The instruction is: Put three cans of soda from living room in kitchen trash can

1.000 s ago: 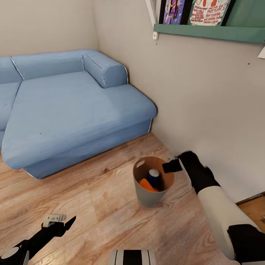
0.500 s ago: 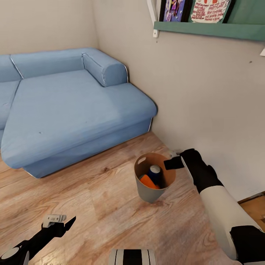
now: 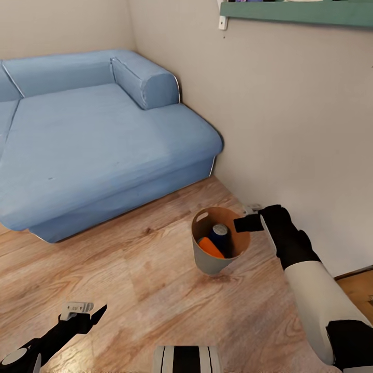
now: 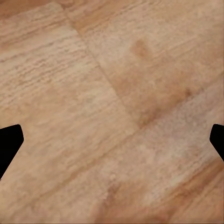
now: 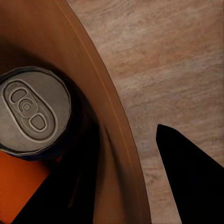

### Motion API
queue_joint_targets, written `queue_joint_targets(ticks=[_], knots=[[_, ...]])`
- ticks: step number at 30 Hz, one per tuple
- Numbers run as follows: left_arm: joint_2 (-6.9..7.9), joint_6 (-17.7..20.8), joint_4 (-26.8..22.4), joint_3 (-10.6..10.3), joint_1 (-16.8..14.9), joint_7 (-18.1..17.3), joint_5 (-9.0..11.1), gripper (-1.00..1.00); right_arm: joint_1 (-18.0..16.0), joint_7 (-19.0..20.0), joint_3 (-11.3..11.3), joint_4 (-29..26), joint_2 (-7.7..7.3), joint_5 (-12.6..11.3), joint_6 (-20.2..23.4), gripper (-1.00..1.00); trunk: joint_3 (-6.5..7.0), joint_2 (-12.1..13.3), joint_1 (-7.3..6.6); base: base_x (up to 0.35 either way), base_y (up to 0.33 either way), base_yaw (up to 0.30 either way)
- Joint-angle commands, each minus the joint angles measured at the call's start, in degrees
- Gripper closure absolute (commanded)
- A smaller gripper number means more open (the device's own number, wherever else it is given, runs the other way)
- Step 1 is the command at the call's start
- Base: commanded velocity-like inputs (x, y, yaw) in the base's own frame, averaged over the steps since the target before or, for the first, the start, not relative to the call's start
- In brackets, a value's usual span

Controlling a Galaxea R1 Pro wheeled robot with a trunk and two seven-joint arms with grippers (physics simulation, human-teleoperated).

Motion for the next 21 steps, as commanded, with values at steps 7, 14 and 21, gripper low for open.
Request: queue_joint_targets(ticks=[7, 14, 21], knots=[[0.0, -0.01, 0.0, -0.01, 0.0, 0.0, 0.01, -1.0, 0.01, -0.02, 0.02, -1.08, -0.02, -1.16, 0.4, 1.0, -0.23, -0.02, 0.02, 0.0, 0.0, 0.0], [0.0, -0.01, 0.06, 0.02, 0.0, 0.07, 0.01, -1.0, 0.15, -0.02, -0.06, -1.19, -0.05, -1.1, 0.34, 1.0, -0.67, -0.05, 0.07, 0.0, 0.0, 0.0], [0.0, -0.01, 1.19, 0.06, 0.0, 0.07, 0.25, -1.0, 0.18, -0.02, -0.07, -1.26, -0.16, -1.07, 0.34, 1.0, -2.22, -0.14, 0.25, 0.0, 0.0, 0.0]])
